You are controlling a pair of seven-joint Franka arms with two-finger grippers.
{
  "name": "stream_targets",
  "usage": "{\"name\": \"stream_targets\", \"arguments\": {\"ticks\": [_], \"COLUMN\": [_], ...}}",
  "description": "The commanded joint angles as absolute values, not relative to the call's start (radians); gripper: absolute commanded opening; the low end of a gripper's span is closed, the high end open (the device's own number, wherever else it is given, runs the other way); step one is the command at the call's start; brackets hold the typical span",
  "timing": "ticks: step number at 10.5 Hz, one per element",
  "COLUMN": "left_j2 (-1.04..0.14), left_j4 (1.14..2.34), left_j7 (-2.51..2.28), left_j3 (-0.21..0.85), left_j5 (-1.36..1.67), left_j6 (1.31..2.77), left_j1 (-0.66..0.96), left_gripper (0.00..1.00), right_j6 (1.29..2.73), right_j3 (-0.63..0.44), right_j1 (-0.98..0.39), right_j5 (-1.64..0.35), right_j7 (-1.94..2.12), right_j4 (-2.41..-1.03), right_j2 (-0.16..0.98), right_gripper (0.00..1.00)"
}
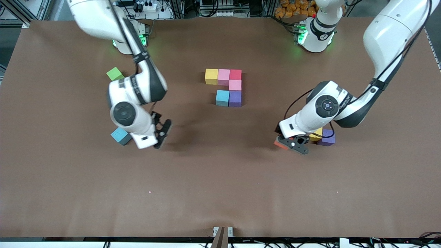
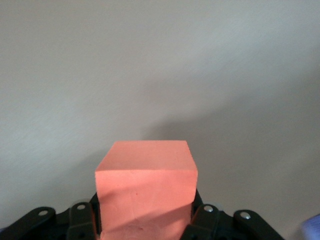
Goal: Form number 2 with 11 blocks
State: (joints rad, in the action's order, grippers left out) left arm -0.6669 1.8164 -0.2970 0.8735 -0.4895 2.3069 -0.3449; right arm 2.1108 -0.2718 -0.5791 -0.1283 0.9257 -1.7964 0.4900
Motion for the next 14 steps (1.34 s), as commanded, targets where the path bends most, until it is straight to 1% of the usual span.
{"name": "stream_targets", "arguments": {"ticks": [1,3,4,6,7,9,12,14], "left_j2": [-0.693,-0.693,-0.693,-0.692,-0.689,-0.686,-0.693,-0.698], "left_j4": [1.691,1.646,1.626,1.600,1.600,1.601,1.603,1.603], "left_j7": [-0.476,-0.665,-0.771,-1.000,-1.119,-1.384,-1.813,-2.096], "left_j3": [0.824,0.728,0.695,0.677,0.678,0.680,0.678,0.646], "left_j5": [-0.453,-0.436,-0.414,-0.394,-0.397,-0.400,-0.411,-0.410], "left_j6": [2.257,2.256,2.256,2.256,2.258,2.256,2.267,2.286], "left_j1": [-0.174,0.010,0.087,0.187,0.214,0.297,0.417,0.503], "left_gripper": [0.20,0.20,0.20,0.22,0.22,0.21,0.20,0.19], "right_j6": [2.210,2.308,2.344,2.443,2.495,2.551,2.580,2.603], "right_j3": [-0.255,-0.253,-0.255,-0.253,-0.252,-0.250,-0.247,-0.247], "right_j1": [-0.543,-0.525,-0.516,-0.485,-0.482,-0.497,-0.535,-0.537], "right_j5": [-0.129,-0.129,-0.129,-0.130,-0.130,-0.130,-0.130,-0.130], "right_j7": [1.021,1.032,1.066,1.164,1.205,1.238,1.247,1.249], "right_j4": [-1.937,-2.066,-2.113,-2.183,-2.197,-2.197,-2.194,-2.197], "right_j2": [0.422,0.371,0.353,0.342,0.350,0.360,0.376,0.394], "right_gripper": [1.00,1.00,1.00,1.00,1.00,1.00,1.00,1.00]}}
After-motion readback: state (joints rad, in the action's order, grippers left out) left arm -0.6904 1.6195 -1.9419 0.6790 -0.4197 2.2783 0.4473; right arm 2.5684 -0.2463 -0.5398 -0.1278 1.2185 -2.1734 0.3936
